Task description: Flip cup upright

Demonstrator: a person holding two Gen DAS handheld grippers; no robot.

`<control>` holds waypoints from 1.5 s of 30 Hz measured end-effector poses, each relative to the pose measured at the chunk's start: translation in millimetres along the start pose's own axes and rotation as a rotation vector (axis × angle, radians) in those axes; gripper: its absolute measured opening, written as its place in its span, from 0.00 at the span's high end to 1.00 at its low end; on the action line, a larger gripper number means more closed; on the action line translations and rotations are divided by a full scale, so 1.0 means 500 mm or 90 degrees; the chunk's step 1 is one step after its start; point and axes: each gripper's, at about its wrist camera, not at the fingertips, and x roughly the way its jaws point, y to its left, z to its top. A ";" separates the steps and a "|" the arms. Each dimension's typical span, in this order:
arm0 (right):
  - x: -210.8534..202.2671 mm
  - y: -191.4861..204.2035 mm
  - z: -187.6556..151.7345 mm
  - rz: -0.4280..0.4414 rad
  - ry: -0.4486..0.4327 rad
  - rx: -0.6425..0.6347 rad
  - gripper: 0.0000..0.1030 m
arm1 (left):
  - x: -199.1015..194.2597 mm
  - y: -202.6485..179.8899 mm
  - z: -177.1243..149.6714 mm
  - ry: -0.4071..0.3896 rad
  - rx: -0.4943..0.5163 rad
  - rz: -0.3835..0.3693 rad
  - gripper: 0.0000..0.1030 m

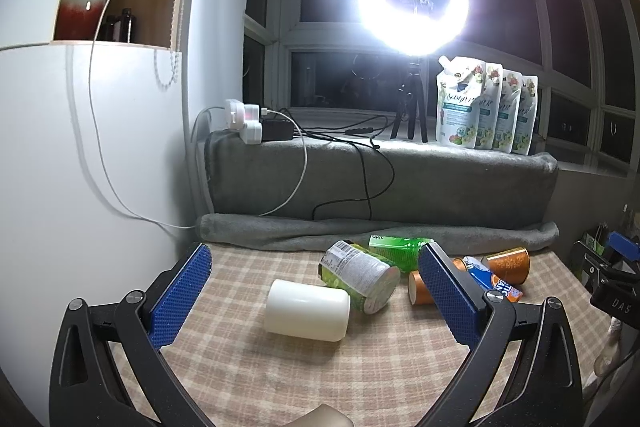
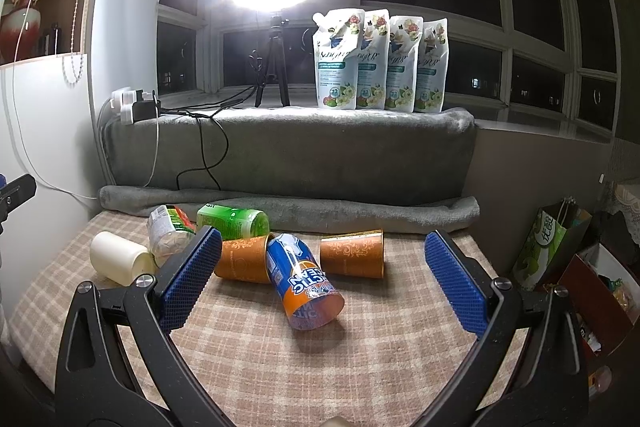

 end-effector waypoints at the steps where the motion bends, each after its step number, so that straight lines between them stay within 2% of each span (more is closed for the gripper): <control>1: 0.000 0.000 0.000 0.000 0.000 0.000 0.00 | 0.000 0.000 0.000 0.000 0.000 0.001 0.01; 32: -0.008 0.004 -0.009 0.001 -0.002 -0.003 0.00 | -0.002 -0.003 -0.002 0.005 0.000 -0.001 0.01; 35: 0.004 -0.006 0.011 0.002 -0.002 -0.005 0.00 | -0.002 -0.003 -0.002 0.005 -0.001 -0.001 0.01; 45: -0.005 0.025 0.006 0.018 -0.003 -0.015 0.00 | 0.003 0.005 -0.002 0.008 -0.004 0.001 0.01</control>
